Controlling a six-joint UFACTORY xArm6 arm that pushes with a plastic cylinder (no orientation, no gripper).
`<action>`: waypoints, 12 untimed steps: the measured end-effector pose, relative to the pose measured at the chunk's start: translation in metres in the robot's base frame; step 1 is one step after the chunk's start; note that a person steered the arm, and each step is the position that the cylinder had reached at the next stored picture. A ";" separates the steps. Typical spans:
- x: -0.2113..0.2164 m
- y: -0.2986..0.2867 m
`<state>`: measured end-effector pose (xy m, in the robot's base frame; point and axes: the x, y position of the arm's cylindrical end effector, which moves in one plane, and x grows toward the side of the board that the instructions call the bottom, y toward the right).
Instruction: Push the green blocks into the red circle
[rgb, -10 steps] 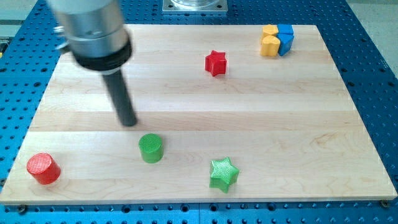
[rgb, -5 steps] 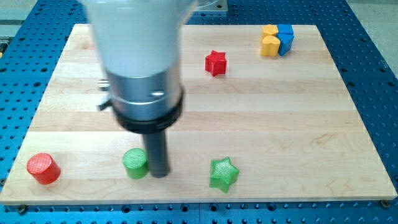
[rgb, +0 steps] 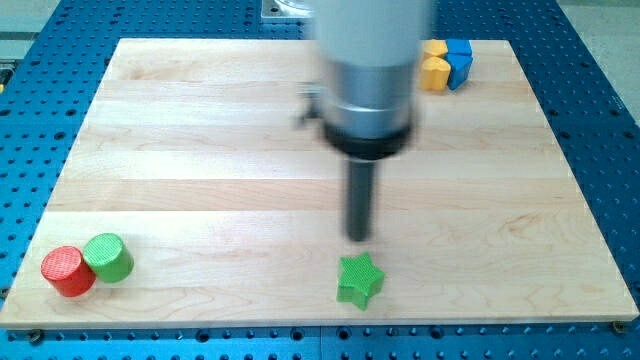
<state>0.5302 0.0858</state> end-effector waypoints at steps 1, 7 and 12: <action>0.036 0.024; 0.040 -0.173; 0.023 -0.237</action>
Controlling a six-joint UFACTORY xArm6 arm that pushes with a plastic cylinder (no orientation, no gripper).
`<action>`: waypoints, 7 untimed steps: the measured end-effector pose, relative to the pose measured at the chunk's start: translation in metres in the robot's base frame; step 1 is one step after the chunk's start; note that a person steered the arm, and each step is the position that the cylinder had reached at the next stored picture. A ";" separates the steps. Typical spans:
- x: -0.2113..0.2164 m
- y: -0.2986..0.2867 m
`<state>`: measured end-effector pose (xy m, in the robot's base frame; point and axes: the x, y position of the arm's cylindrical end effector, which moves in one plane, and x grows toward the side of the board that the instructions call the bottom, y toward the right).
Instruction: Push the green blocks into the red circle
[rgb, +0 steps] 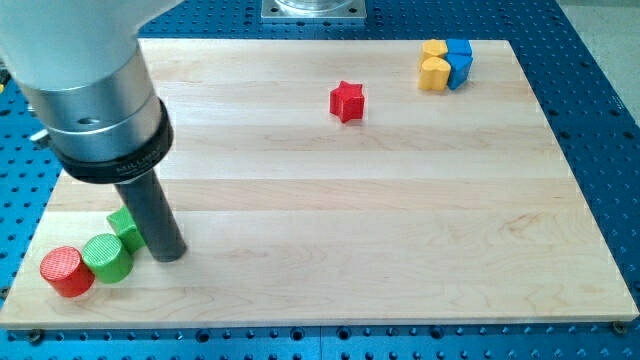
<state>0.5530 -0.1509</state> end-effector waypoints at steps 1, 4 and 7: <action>-0.035 0.041; -0.051 -0.049; -0.055 0.013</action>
